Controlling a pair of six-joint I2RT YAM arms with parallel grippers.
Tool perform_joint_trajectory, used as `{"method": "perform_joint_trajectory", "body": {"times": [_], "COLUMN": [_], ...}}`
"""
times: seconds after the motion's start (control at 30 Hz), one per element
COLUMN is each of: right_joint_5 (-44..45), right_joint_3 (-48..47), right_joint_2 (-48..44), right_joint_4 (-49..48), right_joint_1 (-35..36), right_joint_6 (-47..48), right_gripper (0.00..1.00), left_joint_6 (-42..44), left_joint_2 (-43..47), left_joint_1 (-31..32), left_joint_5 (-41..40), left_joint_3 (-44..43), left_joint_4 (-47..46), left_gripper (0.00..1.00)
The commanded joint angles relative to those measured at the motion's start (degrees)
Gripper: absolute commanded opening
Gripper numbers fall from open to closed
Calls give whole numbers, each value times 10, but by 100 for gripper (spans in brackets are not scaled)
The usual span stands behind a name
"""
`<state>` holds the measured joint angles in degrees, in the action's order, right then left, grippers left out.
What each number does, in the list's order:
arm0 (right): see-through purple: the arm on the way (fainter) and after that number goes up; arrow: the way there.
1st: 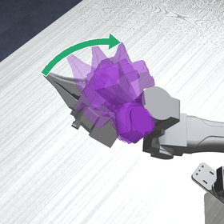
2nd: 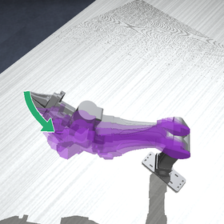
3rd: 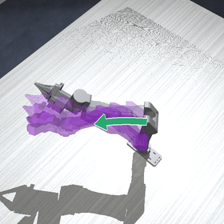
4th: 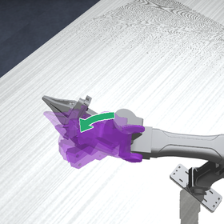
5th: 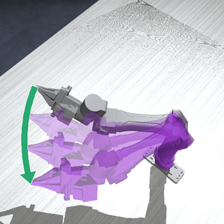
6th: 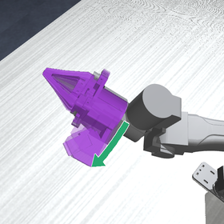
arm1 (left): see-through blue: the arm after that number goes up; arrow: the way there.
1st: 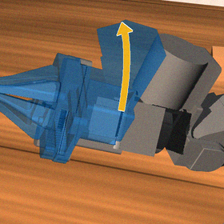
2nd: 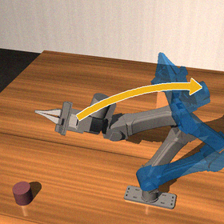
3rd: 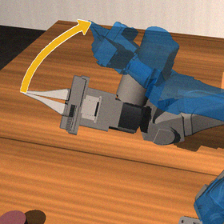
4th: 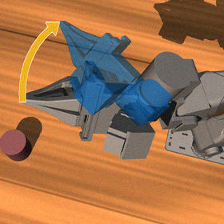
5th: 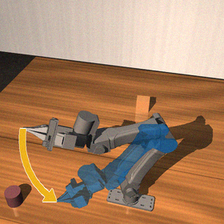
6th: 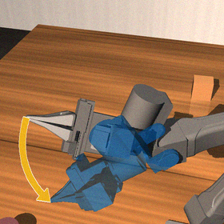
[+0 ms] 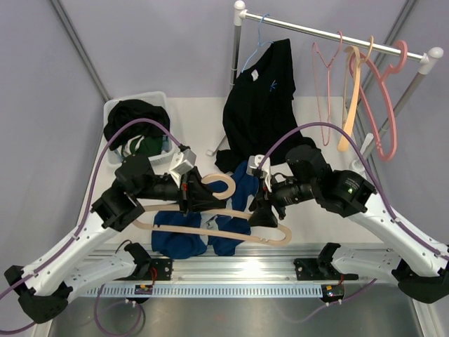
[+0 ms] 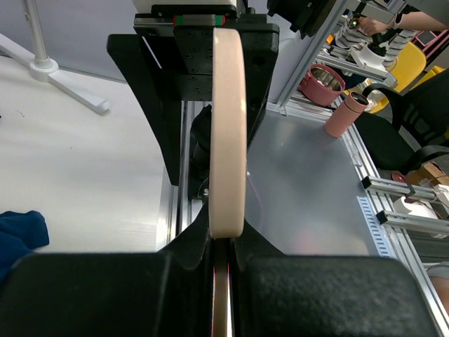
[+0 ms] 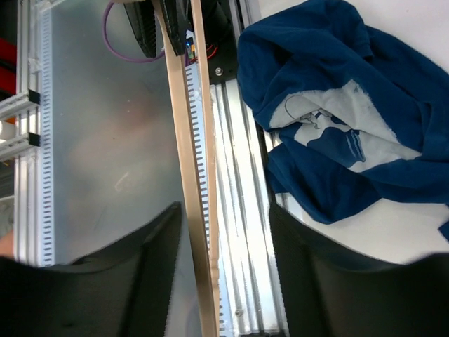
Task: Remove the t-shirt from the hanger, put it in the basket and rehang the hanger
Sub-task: Place the hanger at the clothesline.
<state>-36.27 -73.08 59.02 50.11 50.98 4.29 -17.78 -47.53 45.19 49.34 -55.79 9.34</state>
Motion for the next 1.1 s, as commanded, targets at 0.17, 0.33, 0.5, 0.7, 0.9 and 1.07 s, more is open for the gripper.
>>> {"method": "perform_joint_trajectory", "body": {"times": [0.17, 0.33, 0.5, 0.7, 0.9, 1.07], "right_joint_5": [36, 17, 54, 221, 319, 412], "right_joint_3": [23, 42, 51, 21, 14, 4], "right_joint_2": [-35, -76, -109, -101, -127, -138], "right_joint_4": [-58, -79, -83, 8, 98, 192], "right_joint_1": [10, 10, 10, 10, 10, 10], "right_joint_6": [-24, -39, -82, -140, -191, -222], "right_gripper": [6, 0, 0, 0, 0, 0], "left_joint_6": [-10, -8, -9, -3, -16, -16], "left_joint_2": [-6, -11, -7, 23, 55, 90], "left_joint_1": [1, 1, 1, 1, 1, 2], "left_joint_5": [3, -6, -33, -218, -398, -406], "left_joint_3": [-29, -35, -44, -102, -125, -87], "left_joint_4": [-42, -36, -18, 71, 149, 152], "left_gripper": [0, 12, 96, 99, 99, 99]}}
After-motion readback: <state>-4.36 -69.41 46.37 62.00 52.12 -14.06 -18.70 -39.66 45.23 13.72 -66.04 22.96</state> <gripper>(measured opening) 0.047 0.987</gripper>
